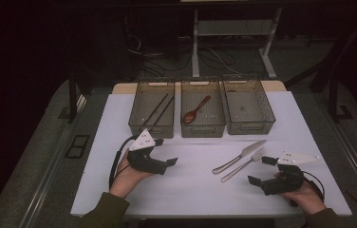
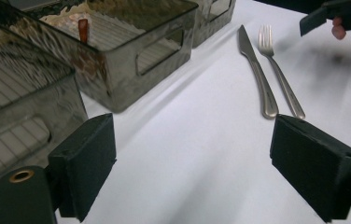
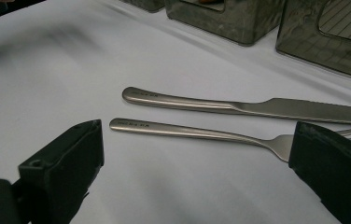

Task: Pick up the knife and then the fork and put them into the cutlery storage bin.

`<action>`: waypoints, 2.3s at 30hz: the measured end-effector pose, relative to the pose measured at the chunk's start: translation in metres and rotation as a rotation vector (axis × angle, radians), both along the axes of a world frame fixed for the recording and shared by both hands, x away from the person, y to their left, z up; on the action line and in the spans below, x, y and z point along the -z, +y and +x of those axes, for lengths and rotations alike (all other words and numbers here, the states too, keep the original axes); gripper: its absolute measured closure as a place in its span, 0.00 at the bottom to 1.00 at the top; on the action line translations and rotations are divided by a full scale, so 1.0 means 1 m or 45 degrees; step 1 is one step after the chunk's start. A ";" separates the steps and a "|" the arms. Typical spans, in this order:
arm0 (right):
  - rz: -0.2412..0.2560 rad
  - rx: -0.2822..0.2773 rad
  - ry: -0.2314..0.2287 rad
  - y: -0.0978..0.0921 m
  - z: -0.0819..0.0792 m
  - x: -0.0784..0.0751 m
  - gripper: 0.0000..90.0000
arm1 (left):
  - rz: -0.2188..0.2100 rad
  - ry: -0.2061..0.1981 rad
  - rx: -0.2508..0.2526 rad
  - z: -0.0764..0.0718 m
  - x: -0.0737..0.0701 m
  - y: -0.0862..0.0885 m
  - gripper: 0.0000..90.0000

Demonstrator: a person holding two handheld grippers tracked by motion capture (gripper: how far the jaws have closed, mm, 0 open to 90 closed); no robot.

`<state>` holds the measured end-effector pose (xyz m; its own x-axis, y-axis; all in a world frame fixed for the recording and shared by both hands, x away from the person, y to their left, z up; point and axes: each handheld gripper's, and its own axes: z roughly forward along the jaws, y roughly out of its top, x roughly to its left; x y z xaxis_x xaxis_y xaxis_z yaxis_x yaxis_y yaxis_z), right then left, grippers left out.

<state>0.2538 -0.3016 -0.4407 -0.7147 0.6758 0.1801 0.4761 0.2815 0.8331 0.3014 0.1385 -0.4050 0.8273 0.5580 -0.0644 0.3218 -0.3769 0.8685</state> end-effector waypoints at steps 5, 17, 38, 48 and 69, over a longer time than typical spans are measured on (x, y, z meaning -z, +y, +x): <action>-0.012 -0.001 0.015 0.000 0.000 0.000 0.03 | -0.002 0.010 -0.004 -0.010 0.008 0.005 0.04; -0.055 -0.042 0.105 -0.001 0.003 -0.003 0.18 | 0.021 0.049 -0.002 -0.030 0.020 0.011 0.00; -0.054 -0.199 0.219 0.039 0.028 -0.009 0.78 | 0.030 0.058 0.003 -0.032 0.027 0.010 0.00; -0.128 -0.312 0.248 0.071 0.038 -0.004 0.99 | 0.026 0.062 0.008 -0.032 0.027 0.010 0.00; -0.267 -0.380 0.269 0.099 0.039 0.006 0.99 | 0.028 0.078 0.029 -0.031 0.029 0.008 0.00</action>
